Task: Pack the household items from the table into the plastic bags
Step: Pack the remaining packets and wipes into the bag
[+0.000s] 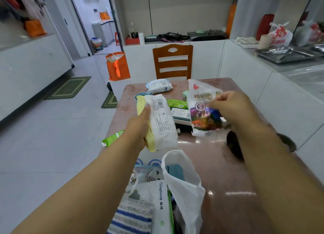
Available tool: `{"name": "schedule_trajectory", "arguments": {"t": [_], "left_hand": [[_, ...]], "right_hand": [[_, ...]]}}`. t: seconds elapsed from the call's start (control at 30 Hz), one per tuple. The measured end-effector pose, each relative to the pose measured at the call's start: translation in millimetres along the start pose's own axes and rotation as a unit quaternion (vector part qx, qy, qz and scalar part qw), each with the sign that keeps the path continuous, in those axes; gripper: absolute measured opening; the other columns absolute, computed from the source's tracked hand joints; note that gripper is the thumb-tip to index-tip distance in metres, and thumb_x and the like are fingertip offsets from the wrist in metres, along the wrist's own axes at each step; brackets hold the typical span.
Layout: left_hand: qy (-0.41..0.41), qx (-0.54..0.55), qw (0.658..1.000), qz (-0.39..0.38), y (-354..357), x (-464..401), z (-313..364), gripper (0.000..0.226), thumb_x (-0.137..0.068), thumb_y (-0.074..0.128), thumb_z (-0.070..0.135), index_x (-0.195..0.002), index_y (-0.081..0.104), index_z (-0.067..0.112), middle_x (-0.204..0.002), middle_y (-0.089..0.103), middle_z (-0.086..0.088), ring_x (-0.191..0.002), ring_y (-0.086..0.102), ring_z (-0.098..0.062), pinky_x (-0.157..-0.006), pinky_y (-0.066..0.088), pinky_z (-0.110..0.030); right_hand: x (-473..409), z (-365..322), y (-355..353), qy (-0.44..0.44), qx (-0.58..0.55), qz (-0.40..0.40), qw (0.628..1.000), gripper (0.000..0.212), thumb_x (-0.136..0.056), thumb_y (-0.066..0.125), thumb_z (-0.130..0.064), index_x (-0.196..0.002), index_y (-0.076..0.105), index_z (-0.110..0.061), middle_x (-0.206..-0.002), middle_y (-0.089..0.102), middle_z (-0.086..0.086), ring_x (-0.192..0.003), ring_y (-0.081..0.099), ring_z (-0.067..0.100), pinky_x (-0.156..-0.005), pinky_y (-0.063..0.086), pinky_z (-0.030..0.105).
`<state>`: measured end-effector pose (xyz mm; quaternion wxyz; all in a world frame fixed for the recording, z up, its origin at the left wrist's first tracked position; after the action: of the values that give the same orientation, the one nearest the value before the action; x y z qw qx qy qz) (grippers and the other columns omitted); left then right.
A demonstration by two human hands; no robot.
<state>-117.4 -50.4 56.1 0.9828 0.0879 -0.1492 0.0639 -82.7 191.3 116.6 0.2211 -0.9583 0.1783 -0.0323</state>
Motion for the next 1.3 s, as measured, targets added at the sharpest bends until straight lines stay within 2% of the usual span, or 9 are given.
{"name": "schedule_trajectory", "arguments": {"t": [0.13,0.4,0.57,0.67,0.8,0.9,1.0,1.17,1.3], "left_hand": [[0.036,0.001,0.998,-0.045,7,17,12,0.028,-0.096,0.047,0.045,-0.096,0.066,0.025,-0.108,0.072,-0.015,-0.095,0.070,-0.036,-0.084,0.054,-0.057],[-0.003,-0.043,0.998,-0.039,-14,49,35,0.042,-0.095,0.040,0.054,-0.098,0.067,0.022,-0.095,0.075,-0.011,-0.085,0.073,-0.029,-0.078,0.059,-0.049],[0.014,-0.208,0.978,0.006,-46,68,51,0.061,-0.097,0.025,0.057,-0.105,0.064,0.011,-0.087,0.069,-0.010,-0.074,0.066,-0.021,-0.066,0.059,-0.035],[0.003,-0.426,0.905,-0.016,-66,89,35,0.065,-0.101,0.024,0.047,-0.101,0.068,-0.001,-0.094,0.067,-0.014,-0.080,0.059,-0.025,-0.080,0.051,-0.035],[-0.049,-0.694,0.697,-0.174,-73,112,-18,0.054,-0.100,0.020,0.050,-0.117,0.061,0.020,-0.107,0.072,-0.010,-0.101,0.065,-0.025,-0.105,0.037,-0.046],[-0.159,-0.496,0.834,-0.183,-89,117,-18,0.085,-0.088,0.017,0.073,-0.100,0.069,0.007,-0.055,0.066,-0.003,-0.057,0.065,-0.019,-0.086,0.050,-0.041],[-0.102,-0.236,0.960,-0.113,-111,116,22,0.070,-0.091,0.028,0.067,-0.108,0.060,0.007,-0.043,0.043,0.001,-0.035,0.036,-0.012,-0.044,0.042,-0.024],[-0.040,-0.085,0.991,-0.093,-127,135,59,0.069,-0.086,0.028,0.074,-0.110,0.054,0.015,-0.050,0.038,0.001,-0.039,0.024,-0.008,-0.037,0.025,-0.017],[-0.048,-0.068,0.992,-0.095,-126,142,47,0.071,-0.080,0.032,0.079,-0.109,0.050,0.017,-0.052,0.037,0.002,-0.041,0.019,-0.007,-0.041,0.014,-0.018]], "right_hand": [[19,-50,29,0.001,-0.152,-0.072,0.986,0.019,-0.080,0.075,-0.028,-0.083,0.064,-0.013,-0.080,0.070,0.003,-0.057,0.070,0.008,-0.043,0.051,0.019],[59,-31,103,0.199,-0.348,-0.279,0.873,0.024,-0.079,0.074,-0.035,-0.081,0.075,-0.011,-0.088,0.075,0.012,-0.074,0.071,0.027,-0.080,0.056,0.044],[75,-26,103,0.212,-0.425,-0.272,0.837,0.032,-0.078,0.074,-0.034,-0.102,0.074,-0.012,-0.100,0.074,0.013,-0.087,0.070,0.031,-0.085,0.055,0.052],[77,-21,89,0.203,-0.447,-0.243,0.837,0.034,-0.081,0.071,-0.034,-0.109,0.072,-0.015,-0.104,0.074,0.013,-0.092,0.070,0.031,-0.083,0.054,0.056],[84,-21,82,0.202,-0.471,-0.227,0.828,0.029,-0.086,0.063,-0.030,-0.111,0.070,-0.017,-0.111,0.072,0.013,-0.090,0.069,0.031,-0.086,0.053,0.055],[95,-25,85,0.196,-0.459,-0.243,0.832,0.029,-0.087,0.061,-0.024,-0.114,0.068,-0.014,-0.111,0.071,0.014,-0.090,0.069,0.031,-0.087,0.053,0.054],[110,-32,89,0.187,-0.405,-0.290,0.847,0.015,-0.088,0.061,-0.022,-0.097,0.069,-0.013,-0.096,0.072,0.013,-0.083,0.068,0.029,-0.079,0.056,0.049],[151,-29,134,0.229,-0.283,-0.351,0.862,0.012,-0.092,0.058,-0.015,-0.100,0.062,-0.006,-0.061,0.070,0.010,-0.046,0.066,0.019,-0.043,0.056,0.030],[184,-7,198,0.189,-0.057,-0.383,0.902,0.020,-0.098,0.050,-0.018,-0.092,0.060,-0.003,-0.083,0.067,0.014,-0.067,0.060,0.020,-0.055,0.050,0.023]]}}
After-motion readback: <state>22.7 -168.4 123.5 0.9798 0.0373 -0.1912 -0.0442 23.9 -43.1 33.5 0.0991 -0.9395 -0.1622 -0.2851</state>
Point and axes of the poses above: each hand's wrist, its own x-axis away from the middle knuckle, its own y-axis out of the palm, z = x × y, the point moved 5 cm from there along -x, towards the middle knuckle
